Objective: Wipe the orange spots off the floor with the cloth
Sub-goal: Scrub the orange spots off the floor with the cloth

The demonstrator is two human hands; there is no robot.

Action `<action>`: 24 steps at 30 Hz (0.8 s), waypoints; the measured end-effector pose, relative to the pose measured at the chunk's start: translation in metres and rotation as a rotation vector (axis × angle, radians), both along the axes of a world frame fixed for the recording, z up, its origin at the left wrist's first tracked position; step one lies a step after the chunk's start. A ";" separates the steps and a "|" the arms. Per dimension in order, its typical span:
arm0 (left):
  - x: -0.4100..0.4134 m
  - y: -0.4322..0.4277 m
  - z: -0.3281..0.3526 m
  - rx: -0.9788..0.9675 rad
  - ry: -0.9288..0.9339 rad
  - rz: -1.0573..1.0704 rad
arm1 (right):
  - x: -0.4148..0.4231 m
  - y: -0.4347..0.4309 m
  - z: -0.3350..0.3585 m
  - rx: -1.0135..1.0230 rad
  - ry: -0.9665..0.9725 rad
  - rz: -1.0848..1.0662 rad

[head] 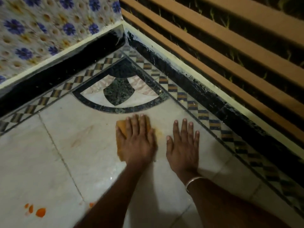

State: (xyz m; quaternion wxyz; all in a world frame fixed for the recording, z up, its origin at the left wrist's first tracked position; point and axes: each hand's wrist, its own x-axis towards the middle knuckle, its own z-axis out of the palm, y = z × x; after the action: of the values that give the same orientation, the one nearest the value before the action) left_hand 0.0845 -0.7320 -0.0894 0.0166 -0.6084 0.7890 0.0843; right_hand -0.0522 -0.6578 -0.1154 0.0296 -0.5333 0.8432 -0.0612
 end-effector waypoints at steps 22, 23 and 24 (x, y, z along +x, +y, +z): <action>0.007 -0.048 -0.005 -0.035 0.056 0.122 | 0.000 -0.001 0.002 -0.014 -0.016 0.028; 0.008 -0.031 -0.003 -0.043 0.056 0.181 | 0.001 -0.001 0.002 -0.021 -0.022 0.028; 0.003 -0.011 -0.001 -0.048 0.053 0.190 | 0.000 -0.002 0.003 -0.028 -0.028 0.020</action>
State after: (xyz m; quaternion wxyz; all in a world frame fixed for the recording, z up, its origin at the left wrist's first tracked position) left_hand 0.0875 -0.7431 -0.0905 -0.0272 -0.6783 0.7296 0.0826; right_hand -0.0521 -0.6599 -0.1119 0.0346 -0.5412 0.8363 -0.0801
